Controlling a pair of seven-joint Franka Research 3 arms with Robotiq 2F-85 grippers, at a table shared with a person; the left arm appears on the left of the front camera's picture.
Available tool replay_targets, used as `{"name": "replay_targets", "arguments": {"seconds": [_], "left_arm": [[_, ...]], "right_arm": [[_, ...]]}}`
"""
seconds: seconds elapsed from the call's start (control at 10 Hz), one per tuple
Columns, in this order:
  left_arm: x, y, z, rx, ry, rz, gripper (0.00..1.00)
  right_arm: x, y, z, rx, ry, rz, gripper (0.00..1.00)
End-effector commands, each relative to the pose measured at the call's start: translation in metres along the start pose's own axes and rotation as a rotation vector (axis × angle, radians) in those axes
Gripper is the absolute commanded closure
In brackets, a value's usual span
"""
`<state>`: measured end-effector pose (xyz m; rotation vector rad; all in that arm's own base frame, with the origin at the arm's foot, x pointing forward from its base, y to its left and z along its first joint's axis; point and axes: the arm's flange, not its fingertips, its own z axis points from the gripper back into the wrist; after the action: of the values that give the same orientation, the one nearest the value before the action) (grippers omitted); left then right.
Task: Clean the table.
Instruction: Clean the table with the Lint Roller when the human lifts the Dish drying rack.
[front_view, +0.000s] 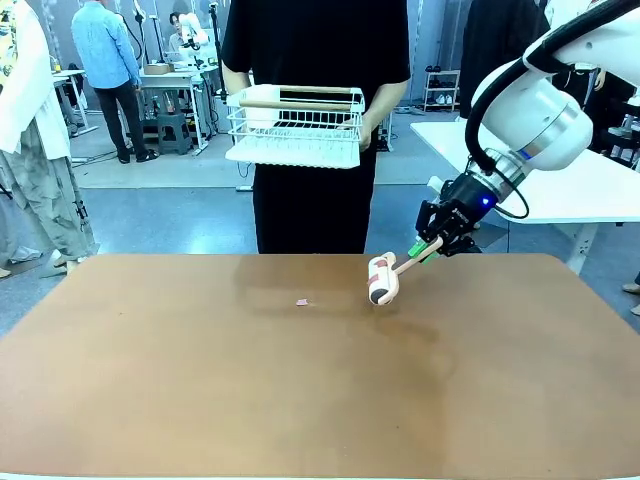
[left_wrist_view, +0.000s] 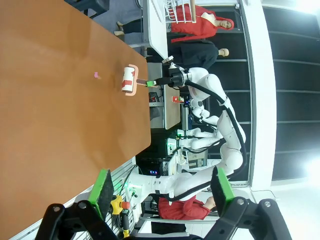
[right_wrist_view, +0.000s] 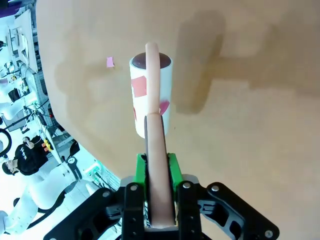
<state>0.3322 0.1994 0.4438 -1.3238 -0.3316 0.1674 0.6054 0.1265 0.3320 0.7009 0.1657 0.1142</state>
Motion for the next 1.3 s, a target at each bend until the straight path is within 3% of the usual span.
{"name": "replay_targets", "arguments": {"seconds": [0.0, 0.5, 1.2], "left_arm": [[-0.001, -0.001, 0.002, -0.005, -0.003, -0.005, 0.0], [-0.001, -0.001, 0.002, -0.005, -0.003, -0.005, 0.0], [-0.001, -0.001, 0.002, -0.005, -0.003, -0.005, 0.0]], "right_arm": [[0.007, 0.002, -0.016, -0.024, -0.016, 0.002, 0.79], [0.044, 0.006, -0.085, -0.055, 0.097, -0.054, 0.79], [0.08, 0.066, -0.212, -0.176, 0.396, 0.06, 0.79]]}}
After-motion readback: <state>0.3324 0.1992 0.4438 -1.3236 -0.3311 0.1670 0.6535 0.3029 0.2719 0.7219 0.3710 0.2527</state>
